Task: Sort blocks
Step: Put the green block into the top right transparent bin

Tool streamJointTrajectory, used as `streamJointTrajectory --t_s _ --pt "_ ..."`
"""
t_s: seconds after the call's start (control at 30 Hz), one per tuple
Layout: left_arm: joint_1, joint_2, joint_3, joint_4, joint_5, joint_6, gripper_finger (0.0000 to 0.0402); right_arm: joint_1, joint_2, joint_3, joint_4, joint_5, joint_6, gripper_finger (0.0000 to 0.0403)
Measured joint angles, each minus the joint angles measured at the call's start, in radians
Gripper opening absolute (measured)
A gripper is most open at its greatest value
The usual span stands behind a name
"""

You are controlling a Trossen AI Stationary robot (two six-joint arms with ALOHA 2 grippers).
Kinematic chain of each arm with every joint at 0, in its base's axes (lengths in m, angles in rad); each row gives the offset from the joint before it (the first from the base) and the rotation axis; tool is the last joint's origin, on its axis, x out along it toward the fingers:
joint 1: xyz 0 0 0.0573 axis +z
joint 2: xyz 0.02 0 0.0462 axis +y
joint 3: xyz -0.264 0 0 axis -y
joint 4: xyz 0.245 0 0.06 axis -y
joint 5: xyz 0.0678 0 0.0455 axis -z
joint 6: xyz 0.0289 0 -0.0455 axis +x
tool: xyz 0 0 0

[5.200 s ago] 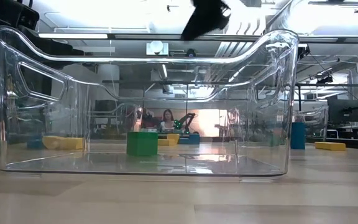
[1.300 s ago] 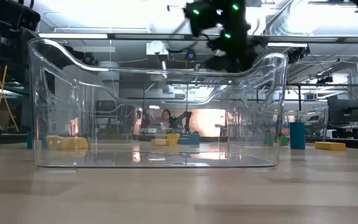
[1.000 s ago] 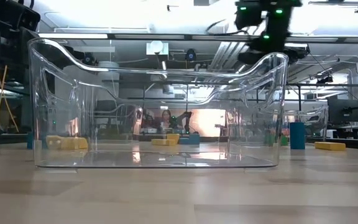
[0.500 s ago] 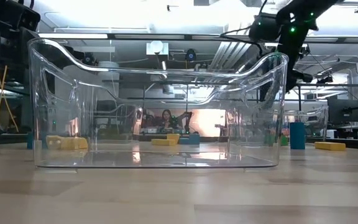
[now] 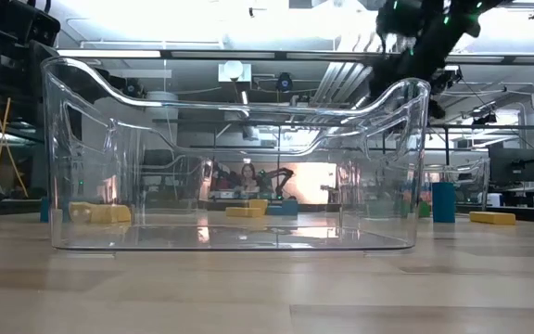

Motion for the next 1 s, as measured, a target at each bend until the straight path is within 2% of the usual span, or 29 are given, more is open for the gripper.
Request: streamJointTrajectory --t_s 0.13,0.4,0.5,0.63,0.7,0.9,1.0 --pt "0.0 0.0 0.0 0.0 0.0 0.0 0.022 0.198 -0.021 0.001 0.036 -0.113 0.08 0.023" --pt "0.0 0.0 0.0 0.0 0.0 0.051 0.022 0.69 0.016 0.001 -0.03 -0.124 0.395 0.0231" --pt "0.0 0.0 0.0 0.0 0.0 0.051 0.022 0.81 0.035 0.001 -0.115 -0.104 0.481 0.0228" --pt "0.0 0.0 -0.001 0.011 0.0 0.048 0.022 0.894 0.081 0.001 -0.236 -0.104 0.514 0.021" --pt "-0.002 0.0 -0.001 0.047 0.006 -0.047 0.022 0.918 0.115 0.001 -0.25 -0.115 0.496 0.0198" --pt "-0.002 0.0 -0.001 0.242 0.017 -0.65 0.022 0.956 0.234 0.001 -0.198 -0.184 0.38 0.0179" --pt "-0.002 0.0 -0.001 0.33 -0.017 -0.818 0.022 0.975 0.286 0.001 -0.2 -0.188 0.336 0.0177"
